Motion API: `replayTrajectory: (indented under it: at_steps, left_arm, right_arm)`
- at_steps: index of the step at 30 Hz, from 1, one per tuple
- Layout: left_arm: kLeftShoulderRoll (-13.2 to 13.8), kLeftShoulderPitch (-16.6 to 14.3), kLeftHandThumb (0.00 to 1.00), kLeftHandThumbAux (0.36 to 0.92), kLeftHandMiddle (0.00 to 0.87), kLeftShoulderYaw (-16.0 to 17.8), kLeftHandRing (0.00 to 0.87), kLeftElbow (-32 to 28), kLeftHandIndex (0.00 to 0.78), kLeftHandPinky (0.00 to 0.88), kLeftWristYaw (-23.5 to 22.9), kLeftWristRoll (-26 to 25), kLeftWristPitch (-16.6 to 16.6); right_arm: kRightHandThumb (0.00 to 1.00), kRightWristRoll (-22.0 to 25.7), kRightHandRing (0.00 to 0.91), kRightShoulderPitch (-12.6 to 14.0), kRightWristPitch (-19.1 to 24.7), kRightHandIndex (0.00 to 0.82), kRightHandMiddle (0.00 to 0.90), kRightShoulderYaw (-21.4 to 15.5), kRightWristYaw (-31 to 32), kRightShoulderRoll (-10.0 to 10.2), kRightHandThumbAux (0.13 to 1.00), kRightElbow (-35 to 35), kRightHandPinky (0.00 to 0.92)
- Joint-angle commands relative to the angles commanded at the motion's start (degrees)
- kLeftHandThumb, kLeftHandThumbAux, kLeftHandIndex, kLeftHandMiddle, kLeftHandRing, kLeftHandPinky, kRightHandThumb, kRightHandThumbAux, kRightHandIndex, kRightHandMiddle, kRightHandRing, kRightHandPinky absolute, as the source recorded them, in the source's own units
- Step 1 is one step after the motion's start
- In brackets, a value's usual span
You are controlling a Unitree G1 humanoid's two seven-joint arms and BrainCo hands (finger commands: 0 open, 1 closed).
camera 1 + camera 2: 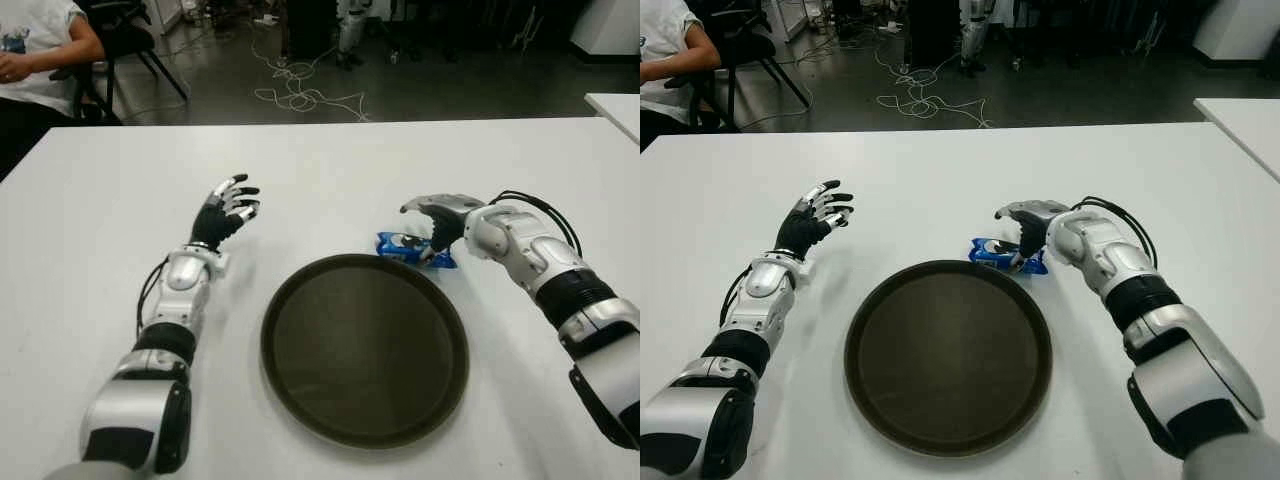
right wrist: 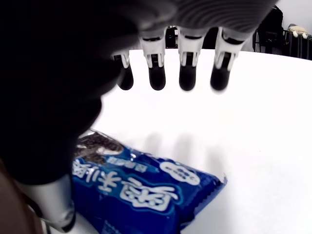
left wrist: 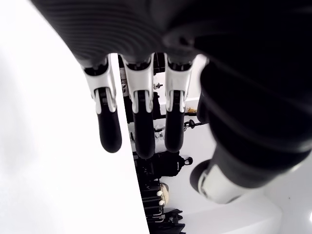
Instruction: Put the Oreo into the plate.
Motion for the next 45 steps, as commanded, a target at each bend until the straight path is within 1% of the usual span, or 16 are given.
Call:
replayTrajectory:
  at_steps: [3,8,14,15,17,18,25,30,38,45]
  left_arm:
    - [-0.02,-0.05,0.356,0.804,0.274,-0.06,0.277,-0.01,0.165,0.301,0.05,0.07,0.06]
    - [-0.05,-0.09,0.360,0.793,0.275,-0.23,0.279,0.01,0.162,0.302,0.38,0.34,0.03]
    - [-0.14,0.10,0.351,0.802,0.275,-0.44,0.273,-0.23,0.162,0.285,0.70,0.51,-0.24]
    - [-0.17,0.12,0.352,0.803,0.276,-0.48,0.273,-0.29,0.162,0.285,0.73,0.54,-0.40]
    - [-0.19,0.18,0.362,0.805,0.279,-0.60,0.276,-0.41,0.165,0.289,0.88,0.66,-0.69]
    - [-0.20,0.21,0.365,0.805,0.281,-0.67,0.278,-0.47,0.166,0.290,0.99,0.74,-0.82]
    - [-0.18,0.35,0.365,0.802,0.282,-1.08,0.280,-0.53,0.170,0.291,1.72,1.38,-1.33]
    - [-0.28,0.37,0.384,0.798,0.284,-1.05,0.284,-0.45,0.169,0.297,1.81,1.37,-1.12]
    - [-0.38,0.24,0.347,0.790,0.281,-0.90,0.281,-0.52,0.170,0.294,1.79,1.17,-0.33]
    - [-0.37,0.22,0.350,0.788,0.278,-0.90,0.281,-0.54,0.164,0.295,1.94,1.19,-0.09]
  right_arm:
    - [0.000,-0.27,0.108,-0.13,0.37,0.097,0.106,0.16,0.16,0.09,0.733,0.07,0.112]
    - [0.000,-0.65,0.084,-0.04,0.94,0.090,0.091,0.82,-0.30,0.74,0.734,1.09,0.091]
    - [0.000,-0.29,0.067,-0.02,1.05,0.082,0.079,1.25,-0.42,1.48,0.744,1.93,0.081]
    - [0.000,-0.53,0.066,-0.40,1.37,0.082,0.078,1.78,-0.94,2.87,0.745,3.58,0.080]
    - [0.000,-0.81,0.055,-0.85,1.26,0.071,0.068,2.54,-1.04,3.92,0.748,5.31,0.069]
    - [0.000,-0.89,0.053,-0.98,1.07,0.069,0.066,2.85,-1.10,4.10,0.750,5.88,0.067]
    - [0.000,-0.65,0.052,-1.41,-0.26,0.069,0.063,3.70,-1.05,4.32,0.763,7.66,0.076]
    - [0.000,-0.50,0.054,-1.66,-1.10,0.070,0.062,4.20,-1.43,4.96,0.766,9.19,0.079]
    - [0.000,-0.54,0.048,-2.24,-1.84,0.065,0.055,4.86,-1.75,5.74,0.784,11.03,0.073]
    - [0.000,-0.57,0.047,-2.33,-2.34,0.067,0.056,5.07,-2.68,6.39,0.790,12.29,0.073]
